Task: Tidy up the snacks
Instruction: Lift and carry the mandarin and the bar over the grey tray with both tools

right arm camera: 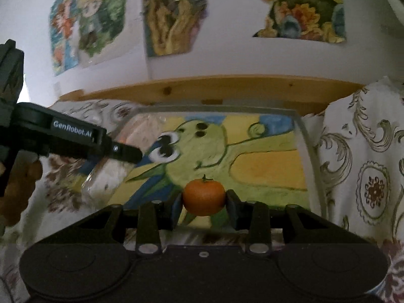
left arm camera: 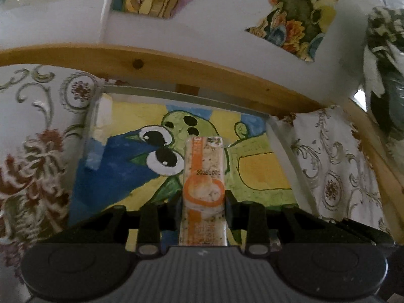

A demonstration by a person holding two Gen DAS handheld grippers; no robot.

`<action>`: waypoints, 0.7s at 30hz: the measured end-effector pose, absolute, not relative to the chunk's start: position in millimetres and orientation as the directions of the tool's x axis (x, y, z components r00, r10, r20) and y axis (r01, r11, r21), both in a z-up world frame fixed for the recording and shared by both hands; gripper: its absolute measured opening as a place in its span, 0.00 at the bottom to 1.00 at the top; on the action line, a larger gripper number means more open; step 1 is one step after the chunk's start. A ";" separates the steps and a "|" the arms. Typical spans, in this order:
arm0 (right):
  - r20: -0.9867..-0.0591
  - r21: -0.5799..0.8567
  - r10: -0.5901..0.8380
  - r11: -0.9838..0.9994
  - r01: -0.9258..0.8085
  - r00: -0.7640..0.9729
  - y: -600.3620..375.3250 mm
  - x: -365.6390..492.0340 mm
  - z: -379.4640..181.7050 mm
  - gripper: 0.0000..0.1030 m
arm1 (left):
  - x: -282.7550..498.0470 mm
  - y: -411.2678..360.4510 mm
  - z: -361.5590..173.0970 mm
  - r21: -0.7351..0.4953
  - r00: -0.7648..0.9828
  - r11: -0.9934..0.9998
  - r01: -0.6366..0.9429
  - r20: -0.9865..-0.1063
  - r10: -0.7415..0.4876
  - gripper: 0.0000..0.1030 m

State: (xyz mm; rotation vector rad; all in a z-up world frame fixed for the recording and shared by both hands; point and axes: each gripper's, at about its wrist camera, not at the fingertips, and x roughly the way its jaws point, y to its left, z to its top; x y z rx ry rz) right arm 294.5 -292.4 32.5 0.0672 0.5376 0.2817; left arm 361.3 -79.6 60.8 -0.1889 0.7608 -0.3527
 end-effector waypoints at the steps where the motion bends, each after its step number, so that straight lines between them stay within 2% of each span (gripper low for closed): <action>1: -0.492 0.145 0.277 0.961 -0.237 0.825 -293.6 300.8 28.5 0.38 | 366.5 -82.1 58.1 -0.289 0.669 0.925 0.247 -0.640 -0.379 0.35; 15: -0.500 0.136 0.239 0.971 -0.197 0.833 -293.3 334.1 -8.3 0.39 | 401.8 -113.2 30.8 -0.185 0.668 0.946 0.266 -0.672 -0.320 0.35; 20: -0.494 0.140 0.240 0.971 -0.196 0.835 -293.1 333.0 -11.0 0.45 | 402.9 -115.4 24.8 -0.179 0.659 0.950 0.257 -0.686 -0.308 0.37; 21: -0.492 0.139 0.239 0.971 -0.196 0.837 -292.9 332.2 -10.7 0.50 | 402.1 -116.0 24.9 -0.173 0.663 0.951 0.256 -0.685 -0.302 0.40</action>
